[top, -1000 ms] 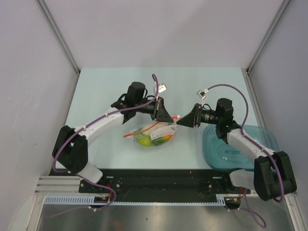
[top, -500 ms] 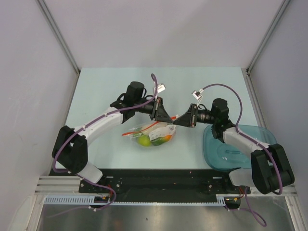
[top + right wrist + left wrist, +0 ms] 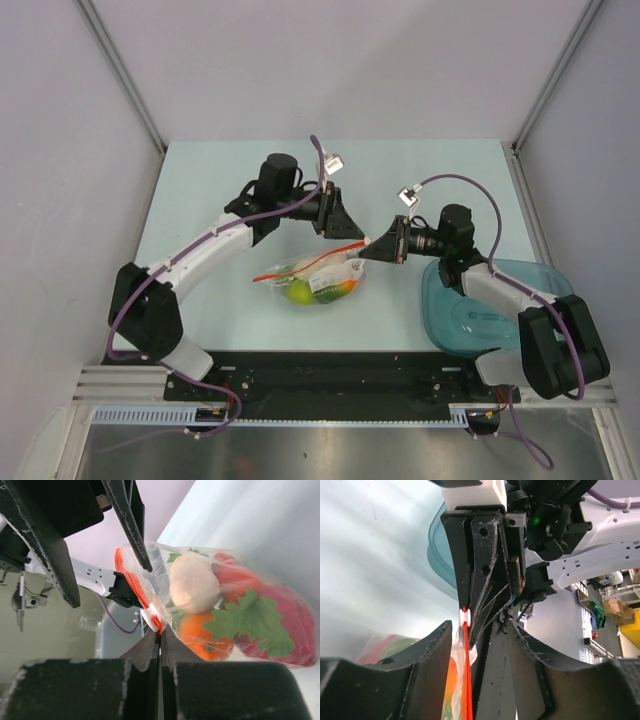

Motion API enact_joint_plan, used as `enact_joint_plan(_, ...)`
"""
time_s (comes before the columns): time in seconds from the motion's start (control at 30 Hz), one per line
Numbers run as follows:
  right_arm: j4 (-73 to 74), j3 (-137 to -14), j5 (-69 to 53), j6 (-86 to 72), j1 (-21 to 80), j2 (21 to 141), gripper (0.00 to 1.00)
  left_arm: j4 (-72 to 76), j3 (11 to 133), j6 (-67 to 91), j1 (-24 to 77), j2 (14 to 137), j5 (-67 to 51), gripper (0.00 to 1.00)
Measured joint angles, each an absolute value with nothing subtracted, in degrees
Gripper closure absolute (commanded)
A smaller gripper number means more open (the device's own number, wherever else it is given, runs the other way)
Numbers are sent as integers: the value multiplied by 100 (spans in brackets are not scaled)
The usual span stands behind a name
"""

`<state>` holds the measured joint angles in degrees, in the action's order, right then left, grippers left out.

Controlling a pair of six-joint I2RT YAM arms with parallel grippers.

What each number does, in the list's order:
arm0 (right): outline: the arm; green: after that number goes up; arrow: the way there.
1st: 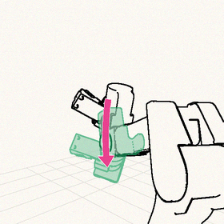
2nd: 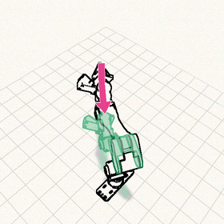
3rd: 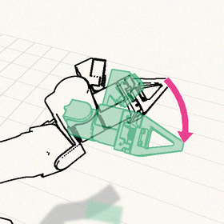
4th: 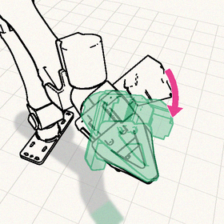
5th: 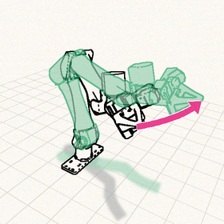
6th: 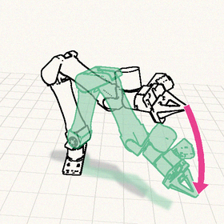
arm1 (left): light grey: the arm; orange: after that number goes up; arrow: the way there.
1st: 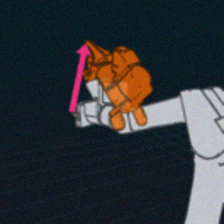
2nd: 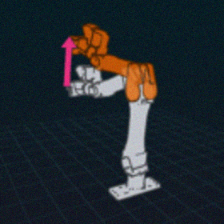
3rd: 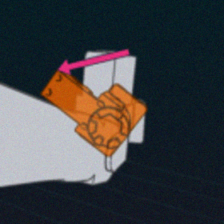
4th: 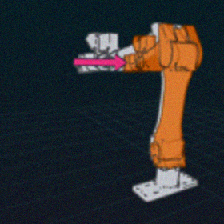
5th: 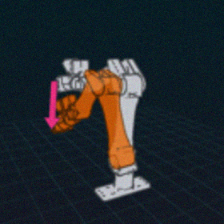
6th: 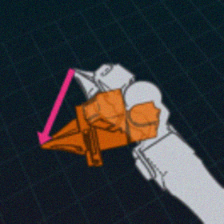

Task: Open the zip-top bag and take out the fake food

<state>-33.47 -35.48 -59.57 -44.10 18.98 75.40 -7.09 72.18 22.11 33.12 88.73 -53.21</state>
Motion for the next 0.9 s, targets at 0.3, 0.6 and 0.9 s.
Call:
enact_joint_plan(0.3,-3852,-3548,-6163,-4919,1903,7828,100,-906,7336,1828,3527,9102,-4919,46)
enact_joint_plan(0.6,-3863,-3548,-6180,-4939,1903,7828,100,-1162,7513,1531,3590,9338,-4816,71)
enact_joint_plan(0.9,-3839,-3546,-6123,-4952,1900,7830,100,-1166,7518,1470,3599,9358,-4974,100)
